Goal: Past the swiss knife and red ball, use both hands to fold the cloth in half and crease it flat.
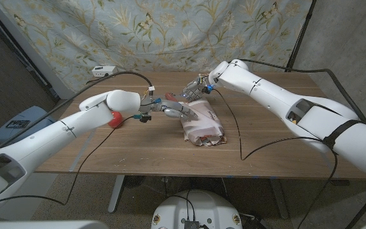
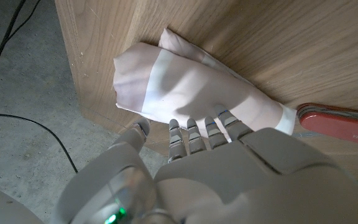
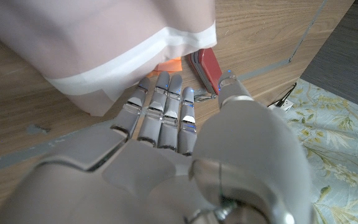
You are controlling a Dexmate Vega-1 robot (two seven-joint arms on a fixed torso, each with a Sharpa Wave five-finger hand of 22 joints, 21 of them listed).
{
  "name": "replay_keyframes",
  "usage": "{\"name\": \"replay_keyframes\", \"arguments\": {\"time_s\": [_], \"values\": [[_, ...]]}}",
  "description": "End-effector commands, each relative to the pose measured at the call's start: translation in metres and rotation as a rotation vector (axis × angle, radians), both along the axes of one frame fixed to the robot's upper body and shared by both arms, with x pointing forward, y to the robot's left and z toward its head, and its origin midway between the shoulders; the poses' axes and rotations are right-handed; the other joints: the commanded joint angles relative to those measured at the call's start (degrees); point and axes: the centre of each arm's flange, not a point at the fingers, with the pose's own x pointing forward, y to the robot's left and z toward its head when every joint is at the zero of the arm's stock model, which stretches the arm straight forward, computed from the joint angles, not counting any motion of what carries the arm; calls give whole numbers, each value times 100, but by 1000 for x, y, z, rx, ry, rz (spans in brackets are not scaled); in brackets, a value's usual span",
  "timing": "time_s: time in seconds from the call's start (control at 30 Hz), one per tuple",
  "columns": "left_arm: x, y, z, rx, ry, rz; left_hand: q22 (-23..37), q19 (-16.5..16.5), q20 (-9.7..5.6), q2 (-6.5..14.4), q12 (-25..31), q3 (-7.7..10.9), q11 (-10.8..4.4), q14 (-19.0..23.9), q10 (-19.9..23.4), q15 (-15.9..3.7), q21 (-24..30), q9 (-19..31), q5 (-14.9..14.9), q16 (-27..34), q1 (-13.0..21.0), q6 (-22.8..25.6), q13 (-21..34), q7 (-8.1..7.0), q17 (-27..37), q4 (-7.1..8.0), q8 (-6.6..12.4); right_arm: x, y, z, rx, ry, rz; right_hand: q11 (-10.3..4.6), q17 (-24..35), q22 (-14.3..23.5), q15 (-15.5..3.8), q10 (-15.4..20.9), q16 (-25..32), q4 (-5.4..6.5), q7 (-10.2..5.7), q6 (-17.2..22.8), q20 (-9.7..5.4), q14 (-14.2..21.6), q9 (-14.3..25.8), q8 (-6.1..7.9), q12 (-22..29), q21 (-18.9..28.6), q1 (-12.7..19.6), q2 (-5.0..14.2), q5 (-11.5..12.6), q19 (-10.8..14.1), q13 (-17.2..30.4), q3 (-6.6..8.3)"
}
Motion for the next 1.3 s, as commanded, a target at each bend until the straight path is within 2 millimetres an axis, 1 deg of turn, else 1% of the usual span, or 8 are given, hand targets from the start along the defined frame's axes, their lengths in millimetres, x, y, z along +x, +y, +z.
{"name": "replay_keyframes", "arguments": {"time_s": [0.03, 0.3, 0.6, 0.77, 0.93, 1.2, 1.27, 1.3], "values": [[3, -3, -14, 61, 15, 12, 17, -30, -1, 18, 1, 6, -1, 20, 69, 33, 0, 10, -2, 11, 10, 39, 10, 14, 28, 46, 10, -2, 0, -1, 19, -10, -10, 30, 29, 13, 35, -62, -19, 36, 11, -73, 38, -53, -15, -37, -62, 25, -109, 32, -17, 3, -6, -36], [4, 3, -19, 81, 40, 32, 17, -46, 7, 16, -4, 14, -6, 1, 62, 36, -6, 10, -2, 4, -3, 44, 11, 21, 30, 67, 9, -10, -5, -5, 29, -32, -34, 11, 24, 14, 21, -79, -16, 21, 123, -231, 26, -82, -70, -66, -126, 34, -139, 32, -18, 10, -43, -56], [3, 10, -25, 124, 39, 70, 18, -100, 27, 36, -26, -1, 10, -82, 12, 57, -25, 11, -6, -5, -86, 16, 13, 35, 60, 184, -4, -29, -11, -9, 29, -89, -70, 7, -13, 14, 23, -202, -57, -10, 190, -379, -6, -161, -136, -76, -248, 45, -163, -3, -3, 29, -92, -75], [5, 10, -28, 147, 41, 83, 18, -137, 30, 24, -34, -10, 13, -104, -12, 50, -37, 11, -9, -5, -124, 5, 13, 27, 66, 227, -9, -44, -13, -7, 14, -133, -88, 0, -34, 14, 28, -214, -70, -6, 176, -405, -11, -159, -158, -68, -279, 46, -193, -8, 3, 31, -109, -81], [8, 11, -30, 156, 47, 94, 19, -199, 34, 18, -64, -12, 19, -151, -102, 68, -55, 12, -8, -10, -183, -83, 15, 34, 71, 304, -37, -56, -15, -7, -2, -171, -95, -12, -65, 14, 38, -217, -97, 23, 66, -418, -9, -171, -187, -48, -318, 48, -276, -15, 9, 35, -134, -101], [11, 14, -32, 156, 58, 104, 18, -210, 36, 9, -74, -2, 7, -165, -140, 67, -55, 12, -4, -13, -200, -111, 15, 31, 64, 326, -40, -72, -14, -16, -99, -235, -141, -159, -106, 16, -62, -96, -93, 327, -108, -315, -80, -111, -273, 35, -438, 65, -882, 72, 16, 99, -260, -264], [12, 15, -31, 156, 59, 107, 18, -208, 36, 7, -73, 2, 3, -167, -140, 67, -53, 12, -3, -13, -203, -114, 15, 32, 62, 330, -39, -75, -14, -19, -122, -248, -149, -193, -124, 19, -56, -108, -110, 563, -153, -323, -100, -134, -296, 45, -550, 61, -1304, 205, 18, 96, -342, -357], [13, 15, -31, 155, 60, 109, 18, -209, 33, 6, -73, 4, 8, -168, -142, 66, -52, 12, -3, -14, -204, -119, 15, 30, 60, 332, -40, -76, -14, -21, -131, -249, -150, -205, -130, 20, -68, -116, -119, 635, -173, -322, -113, -148, -301, 49, -585, 57, -1427, 254, 16, 87, -365, -379]]}}
